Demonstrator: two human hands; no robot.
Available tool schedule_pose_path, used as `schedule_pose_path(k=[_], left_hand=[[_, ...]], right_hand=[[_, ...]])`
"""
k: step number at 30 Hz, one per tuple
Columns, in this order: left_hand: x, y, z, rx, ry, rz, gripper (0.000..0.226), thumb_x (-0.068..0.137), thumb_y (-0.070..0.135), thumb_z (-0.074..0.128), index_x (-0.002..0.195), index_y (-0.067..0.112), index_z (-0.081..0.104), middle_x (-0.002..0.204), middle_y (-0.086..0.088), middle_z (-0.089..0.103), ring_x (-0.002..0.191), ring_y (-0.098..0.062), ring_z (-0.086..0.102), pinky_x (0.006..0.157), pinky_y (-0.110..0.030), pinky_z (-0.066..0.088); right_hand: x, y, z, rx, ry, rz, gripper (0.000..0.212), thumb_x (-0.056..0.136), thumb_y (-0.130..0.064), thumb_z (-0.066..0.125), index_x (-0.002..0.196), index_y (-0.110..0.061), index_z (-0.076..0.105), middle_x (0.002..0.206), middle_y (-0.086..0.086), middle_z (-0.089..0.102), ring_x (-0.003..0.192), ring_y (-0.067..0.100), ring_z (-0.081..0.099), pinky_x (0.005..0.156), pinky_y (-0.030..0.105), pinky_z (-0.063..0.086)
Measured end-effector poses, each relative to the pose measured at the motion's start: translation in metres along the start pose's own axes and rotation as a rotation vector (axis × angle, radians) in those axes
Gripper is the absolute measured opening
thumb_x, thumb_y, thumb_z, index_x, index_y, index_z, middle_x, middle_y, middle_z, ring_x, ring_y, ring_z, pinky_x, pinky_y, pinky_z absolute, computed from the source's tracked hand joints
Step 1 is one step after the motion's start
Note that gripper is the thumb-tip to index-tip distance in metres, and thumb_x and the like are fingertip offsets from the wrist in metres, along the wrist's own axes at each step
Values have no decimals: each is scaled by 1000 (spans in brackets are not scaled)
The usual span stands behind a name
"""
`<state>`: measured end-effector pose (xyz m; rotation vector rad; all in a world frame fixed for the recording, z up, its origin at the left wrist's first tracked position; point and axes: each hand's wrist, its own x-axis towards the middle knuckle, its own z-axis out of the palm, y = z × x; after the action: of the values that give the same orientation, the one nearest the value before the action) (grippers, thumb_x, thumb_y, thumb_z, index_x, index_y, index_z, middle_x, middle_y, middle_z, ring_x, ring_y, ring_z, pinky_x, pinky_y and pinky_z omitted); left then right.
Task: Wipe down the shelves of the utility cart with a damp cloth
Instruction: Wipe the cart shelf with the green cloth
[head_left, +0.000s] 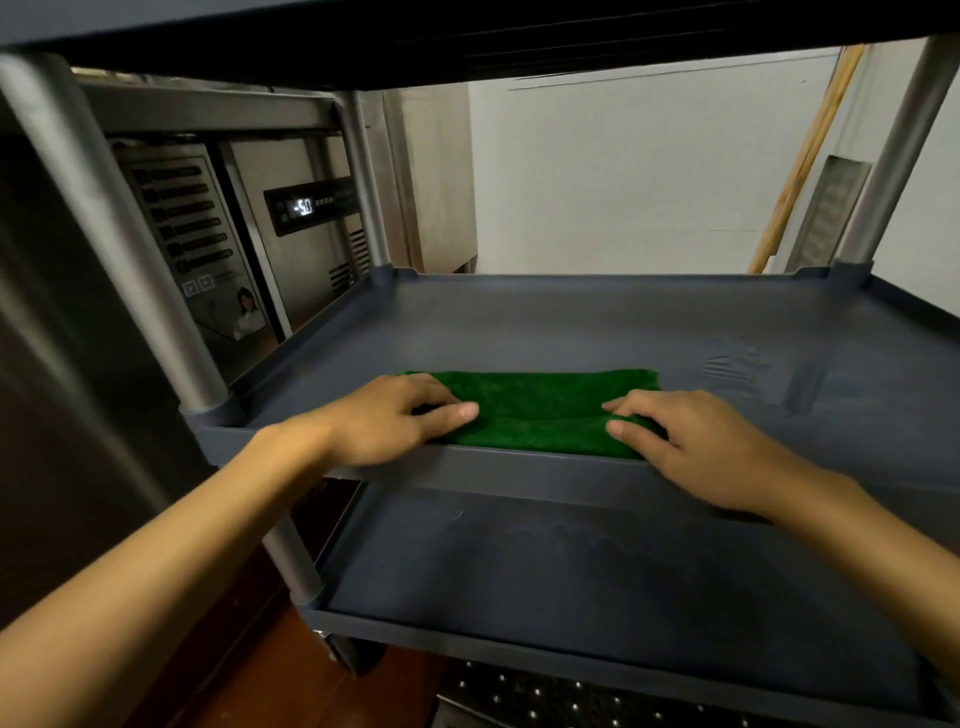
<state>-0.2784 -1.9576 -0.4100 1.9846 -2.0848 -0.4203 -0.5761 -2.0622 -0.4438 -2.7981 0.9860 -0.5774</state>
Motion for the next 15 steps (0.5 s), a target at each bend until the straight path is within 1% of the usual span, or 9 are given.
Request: schedule_pose_path(k=[2,4,5,7,9,10,12,13,15], left_hand=[[2,-2,0,67,7,19,36,98,45,54,127,27,65,131,11,58,122,-8,53,103,-23,37],[5,-4,1,103,34,21,30,99,35,59,125,23,67,129,9,60,119,-10,55,98,-21,37],[7,-4,2,109,64,20,27,98,32,60,121,21,69,125,6,62,116,-13,57,96,-23,39],[11,-2,6,133,130,19,22,99,27,61,113,15,71,116,1,66,110,-20,61,95,-30,44],[14,1,9,162,155,9,20,100,24,58,110,12,71,109,0,64,106,-23,60,92,-34,45],[14,3,10,163,160,7,20,101,23,56,109,11,70,103,1,61,104,-24,60,89,-32,43],[12,6,11,141,162,-1,21,103,21,52,103,8,67,93,5,53,97,-23,57,79,-27,34],[10,8,11,129,157,-15,22,104,21,50,100,7,66,91,5,50,94,-22,55,76,-25,30],[8,12,9,111,142,-53,26,106,22,45,98,4,62,91,3,51,90,-19,51,74,-25,28]], right_hand=[[-1,-1,-1,-39,31,-12,33,100,-38,45,119,-19,65,116,-2,70,105,22,64,87,37,47],[-1,-1,-1,-44,72,-24,30,101,-37,43,111,-20,65,99,1,72,91,27,66,78,41,47],[0,-1,-1,-32,93,-28,29,101,-36,43,108,-20,66,91,1,72,85,27,65,75,42,47],[0,2,-2,13,132,-33,28,101,-35,42,101,-20,66,73,-5,65,72,25,63,69,41,47],[0,4,-3,50,164,-29,26,101,-33,43,91,-19,63,58,-9,52,62,24,56,63,39,43],[0,4,-3,66,175,-25,25,101,-32,44,86,-21,60,54,-9,47,58,23,52,61,37,39],[0,4,-3,105,187,-16,26,102,-31,44,76,-27,50,51,-7,42,53,18,45,58,34,32],[0,4,-3,127,190,-12,30,102,-32,44,72,-28,46,50,-5,40,51,16,43,56,34,30],[0,3,-4,171,198,-8,37,102,-33,44,66,-29,41,48,-3,38,48,15,41,53,30,27]])
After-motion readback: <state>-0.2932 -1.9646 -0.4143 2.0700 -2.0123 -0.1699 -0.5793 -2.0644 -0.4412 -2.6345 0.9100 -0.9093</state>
